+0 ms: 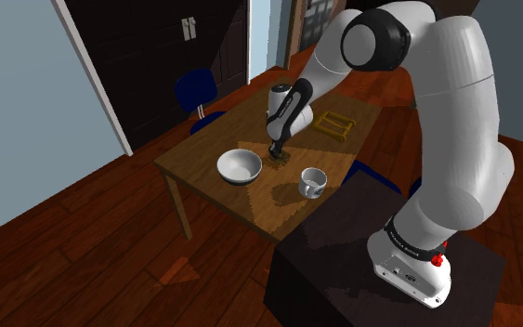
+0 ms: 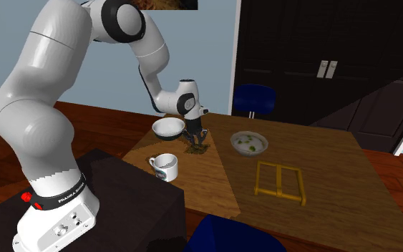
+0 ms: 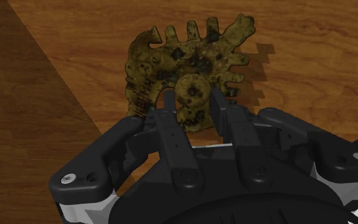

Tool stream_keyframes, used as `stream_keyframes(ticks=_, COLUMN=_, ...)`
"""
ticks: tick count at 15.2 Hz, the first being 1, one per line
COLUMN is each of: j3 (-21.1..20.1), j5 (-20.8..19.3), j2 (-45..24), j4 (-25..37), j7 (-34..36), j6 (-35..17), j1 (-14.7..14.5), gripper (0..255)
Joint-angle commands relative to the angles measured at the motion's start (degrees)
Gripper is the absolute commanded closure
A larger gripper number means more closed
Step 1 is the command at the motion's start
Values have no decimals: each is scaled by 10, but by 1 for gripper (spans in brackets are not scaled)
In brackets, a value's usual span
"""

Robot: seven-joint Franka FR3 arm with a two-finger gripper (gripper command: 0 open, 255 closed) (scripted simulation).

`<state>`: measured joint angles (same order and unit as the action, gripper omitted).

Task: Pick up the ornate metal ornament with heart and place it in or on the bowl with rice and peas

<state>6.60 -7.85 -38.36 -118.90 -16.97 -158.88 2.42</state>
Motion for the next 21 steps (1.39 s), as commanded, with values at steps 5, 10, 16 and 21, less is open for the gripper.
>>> stream_keyframes(ticks=5, j3=0, j5=0, j2=44, j4=-16, j7=-4, j6=28, j1=0, gripper=255)
stream_keyframes(ticks=10, j3=1, j5=0, j2=80, j4=-25, j7=-8, j6=55, j1=-1, gripper=255)
stream_keyframes(ticks=16, j3=1, j5=0, j2=122, j4=-33, j7=-12, j6=89, j1=-2, gripper=255)
stream_keyframes(ticks=21, j3=1, j5=0, j2=155, j4=-35, j7=-15, j6=119, j1=-3, gripper=255)
